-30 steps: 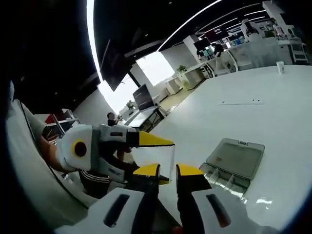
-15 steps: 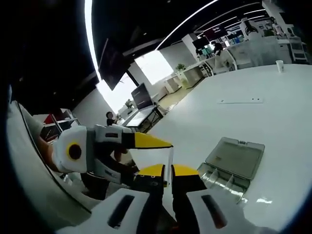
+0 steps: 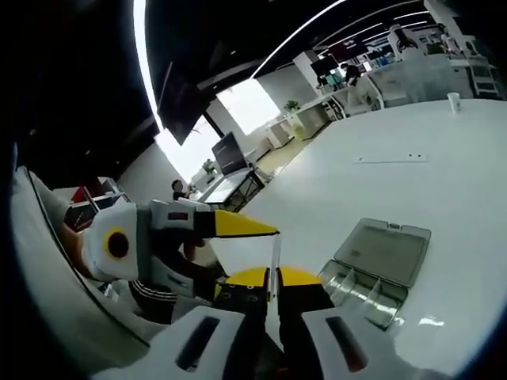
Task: Insert the divider into the dual guide fixture by aligning both edges with the guide slots and pushing it downward to the bottom, including one-sided entry, uneven engagement, binding, and posture correction.
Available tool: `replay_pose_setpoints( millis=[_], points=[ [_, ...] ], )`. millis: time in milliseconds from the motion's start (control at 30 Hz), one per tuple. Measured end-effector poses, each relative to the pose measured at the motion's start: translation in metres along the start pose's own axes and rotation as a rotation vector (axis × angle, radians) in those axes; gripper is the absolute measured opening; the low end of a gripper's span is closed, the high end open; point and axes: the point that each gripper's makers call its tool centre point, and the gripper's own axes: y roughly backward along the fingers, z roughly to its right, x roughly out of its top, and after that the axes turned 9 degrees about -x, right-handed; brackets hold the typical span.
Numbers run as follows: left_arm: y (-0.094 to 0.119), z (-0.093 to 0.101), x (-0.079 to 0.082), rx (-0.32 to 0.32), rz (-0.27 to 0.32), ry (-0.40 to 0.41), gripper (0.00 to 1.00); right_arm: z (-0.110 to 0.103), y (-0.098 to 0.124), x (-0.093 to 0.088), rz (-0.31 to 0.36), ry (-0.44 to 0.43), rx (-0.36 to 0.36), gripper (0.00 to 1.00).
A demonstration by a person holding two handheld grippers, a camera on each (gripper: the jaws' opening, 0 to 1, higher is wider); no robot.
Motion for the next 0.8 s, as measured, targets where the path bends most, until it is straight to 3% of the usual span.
replay_pose_setpoints(
  millis=[800],
  points=[
    [-0.0004, -0.0009, 0.0031, 0.01, 0.019, -0.01, 0.3, 0.0017, 0.0016, 0.0008, 0.013, 0.009, -0.018, 0.0]
  ],
)
